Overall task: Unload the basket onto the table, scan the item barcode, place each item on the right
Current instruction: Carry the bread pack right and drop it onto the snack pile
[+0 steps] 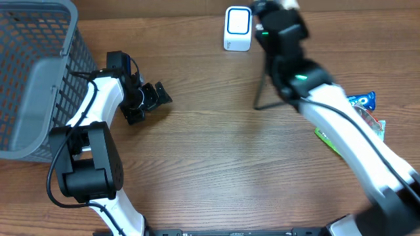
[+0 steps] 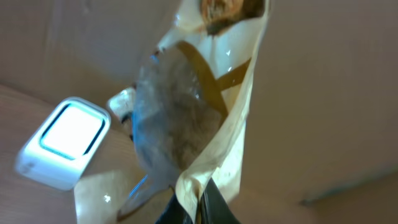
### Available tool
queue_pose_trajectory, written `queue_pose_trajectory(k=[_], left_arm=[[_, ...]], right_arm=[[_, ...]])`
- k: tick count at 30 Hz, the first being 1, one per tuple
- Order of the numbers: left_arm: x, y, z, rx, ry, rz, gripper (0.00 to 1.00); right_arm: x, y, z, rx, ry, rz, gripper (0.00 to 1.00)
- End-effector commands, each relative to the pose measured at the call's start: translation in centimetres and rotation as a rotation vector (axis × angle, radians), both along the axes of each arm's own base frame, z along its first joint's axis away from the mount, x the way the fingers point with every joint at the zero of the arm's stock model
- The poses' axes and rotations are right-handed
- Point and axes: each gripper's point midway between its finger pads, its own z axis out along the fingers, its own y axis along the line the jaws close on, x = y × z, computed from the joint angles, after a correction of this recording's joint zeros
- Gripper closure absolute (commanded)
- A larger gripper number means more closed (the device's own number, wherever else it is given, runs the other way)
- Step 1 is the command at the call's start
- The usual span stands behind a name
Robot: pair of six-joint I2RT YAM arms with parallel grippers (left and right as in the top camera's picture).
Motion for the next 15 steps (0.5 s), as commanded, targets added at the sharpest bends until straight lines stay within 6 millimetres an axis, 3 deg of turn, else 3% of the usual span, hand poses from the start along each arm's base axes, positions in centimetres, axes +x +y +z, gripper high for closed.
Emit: queue_pose_trajectory(k=[1, 4, 8, 12, 15], left_arm=[[0.4, 0.0, 0.3, 0.006, -0.014, -0.003, 0.00], [0.4, 0.0, 0.3, 0.007, -0.014, -0.003, 0.00], [0.4, 0.0, 0.3, 0.007, -0.014, -0.004, 0.00], [0.4, 0.0, 0.3, 0.007, -0.014, -0.003, 0.00], [0.4, 0.0, 0.3, 0.007, -0.014, -0.003, 0.00]], right_arm=[[-2.8, -3.9, 2.4, 0.401, -0.015, -0.128, 0.96], [-5.9, -8.9, 0.6, 0.633, 0.099, -0.279, 0.96], [-8.1, -14.3, -3.3, 0.817, 0.261, -0.422, 0.96], [-9.5, -19.7, -8.4, 0.896, 0.354, -0.575, 0.96], [-11.2, -22.5, -13.6, 0.930, 0.454, -0.699, 0.96]])
